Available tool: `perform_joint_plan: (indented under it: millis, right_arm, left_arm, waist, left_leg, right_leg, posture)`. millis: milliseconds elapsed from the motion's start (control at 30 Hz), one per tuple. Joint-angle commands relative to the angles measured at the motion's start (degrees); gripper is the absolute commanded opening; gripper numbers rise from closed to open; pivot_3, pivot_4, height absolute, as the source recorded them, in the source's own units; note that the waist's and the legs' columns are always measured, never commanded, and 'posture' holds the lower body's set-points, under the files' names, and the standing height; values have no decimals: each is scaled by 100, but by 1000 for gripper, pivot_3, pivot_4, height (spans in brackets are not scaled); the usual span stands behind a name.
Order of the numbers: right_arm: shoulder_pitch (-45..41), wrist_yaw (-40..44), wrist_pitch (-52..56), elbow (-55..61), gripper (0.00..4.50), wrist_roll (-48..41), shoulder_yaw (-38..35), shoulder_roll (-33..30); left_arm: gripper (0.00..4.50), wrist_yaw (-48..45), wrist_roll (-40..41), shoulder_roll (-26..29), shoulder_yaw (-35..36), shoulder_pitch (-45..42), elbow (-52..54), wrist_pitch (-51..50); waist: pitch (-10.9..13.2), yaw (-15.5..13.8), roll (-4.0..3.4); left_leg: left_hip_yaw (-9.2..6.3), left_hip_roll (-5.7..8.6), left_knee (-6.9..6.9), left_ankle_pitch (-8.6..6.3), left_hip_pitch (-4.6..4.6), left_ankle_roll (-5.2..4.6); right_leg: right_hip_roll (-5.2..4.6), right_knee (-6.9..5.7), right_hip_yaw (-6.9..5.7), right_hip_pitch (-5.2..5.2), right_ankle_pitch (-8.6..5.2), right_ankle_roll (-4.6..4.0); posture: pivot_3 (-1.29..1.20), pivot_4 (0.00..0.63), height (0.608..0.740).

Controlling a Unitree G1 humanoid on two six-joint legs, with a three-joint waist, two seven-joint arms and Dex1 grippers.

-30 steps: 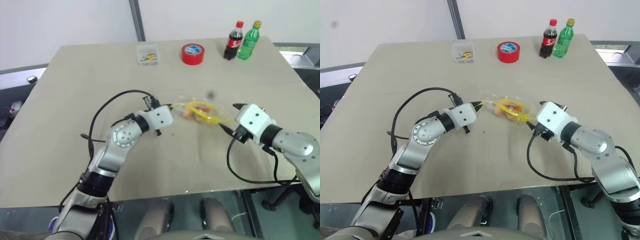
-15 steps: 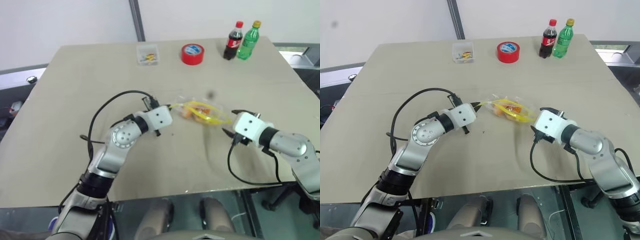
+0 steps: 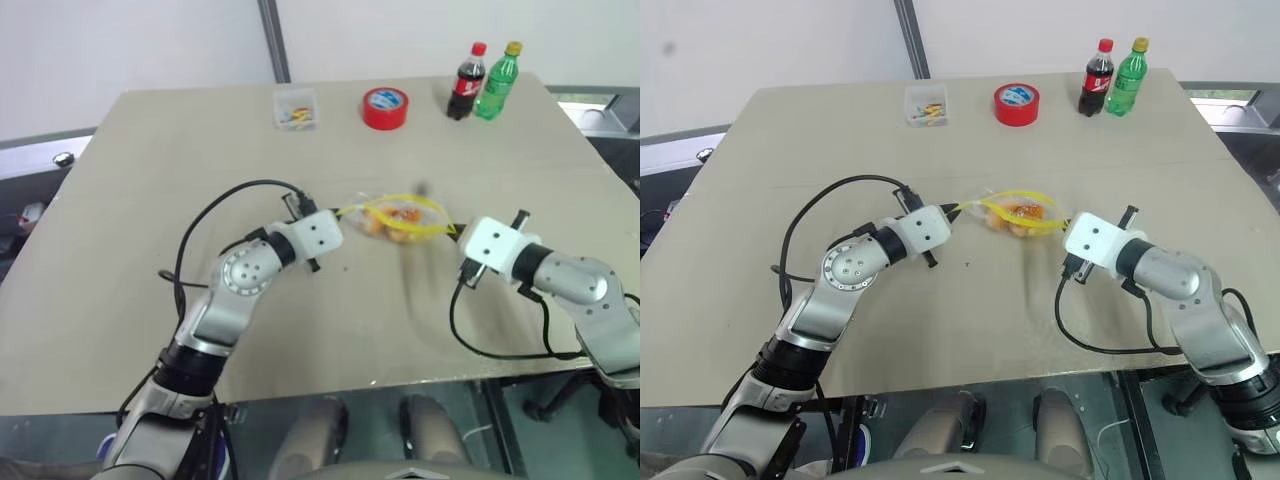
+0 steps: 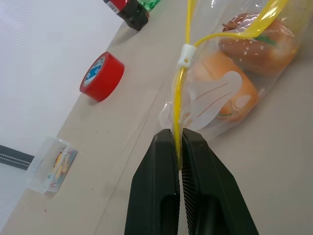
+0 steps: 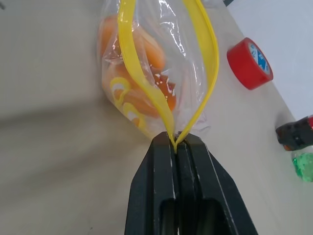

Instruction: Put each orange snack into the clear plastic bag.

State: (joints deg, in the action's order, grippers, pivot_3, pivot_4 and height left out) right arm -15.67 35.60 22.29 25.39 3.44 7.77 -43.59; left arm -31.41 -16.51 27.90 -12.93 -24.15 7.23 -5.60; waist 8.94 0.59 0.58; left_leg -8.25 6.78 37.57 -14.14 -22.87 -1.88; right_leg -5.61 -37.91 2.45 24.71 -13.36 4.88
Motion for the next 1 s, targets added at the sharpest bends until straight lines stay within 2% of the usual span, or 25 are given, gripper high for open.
perform_joint_plan:
  millis: [33,100,233,333,433,567,667,733,800,1000]
  right_arm:
    - [-639,-56,-90,-471,108,-60,-326,101]
    - [-1191,-32,-386,-1229,108,32,-300,87]
    - [-2427,-135,-1233,-3040,108,326,-123,199]
    - [-2991,-272,-1833,-3973,108,473,-123,245]
    - [-3032,-265,-2024,-4062,108,440,-261,157]
    - [-2229,341,-1638,-2981,108,-61,-370,65]
    - [-1538,544,-1094,-1925,852,-378,-438,116]
    - [-1165,508,-479,-1201,1942,-498,-425,217]
    - [-884,550,-13,-630,2757,-597,-303,309]
    - [-915,381,352,-460,2757,-379,77,607]
  left_arm:
    - [0,57,182,38,291,-513,-220,227]
    - [0,49,390,42,448,-992,-782,356]
    - [0,160,337,121,442,-2119,-2418,1252]
    - [0,285,289,135,435,-2645,-3159,1817]
    - [0,260,446,182,545,-2599,-3149,2040]
    - [0,130,626,230,624,-1987,-2486,1811]
    - [0,133,652,196,655,-1622,-2021,1480]
    - [0,131,639,181,661,-1511,-1801,1277]
    - [0,130,623,160,648,-1437,-1621,1117]
    - [0,70,617,162,628,-1382,-1350,854]
  waist:
    - [1,9,1]
    - [5,8,2]
    - [3,20,5]
    - [10,25,6]
    - [7,46,7]
    - [7,54,6]
    - [8,48,5]
    - [8,46,5]
    - [7,27,6]
    - [6,23,6]
  left_leg:
    - [1,0,1,0,0,0]
    - [2,1,23,0,-2,0]
    - [-4,-1,31,-2,0,-1]
    - [-3,3,52,-1,-38,-2]
    - [-4,3,62,-1,-97,-2]
    - [-3,5,60,-1,-109,-3]
    - [-5,5,59,-2,-111,-5]
    - [-3,6,76,-3,-112,-6]
    - [1,9,91,-3,-109,-6]
    - [2,11,102,-3,-84,-5]
  right_leg:
    - [0,-1,1,0,0,0]
    - [2,-10,0,-2,2,0]
    - [4,1,-8,-14,-1,0]
    - [3,-3,-8,18,2,1]
    - [0,-8,-7,75,2,1]
    - [-9,-3,-10,91,2,1]
    - [-8,-9,-12,91,2,1]
    - [-6,-30,-10,91,2,1]
    - [-6,-56,-6,91,3,2]
    - [-7,-90,-6,76,3,2]
  posture:
    - [0,150,713]
    - [0,150,713]
    - [0,150,713]
    - [0,150,713]
    - [0,150,713]
    - [0,150,713]
    - [0,150,713]
    - [0,150,713]
    - [0,150,713]
    - [0,150,713]
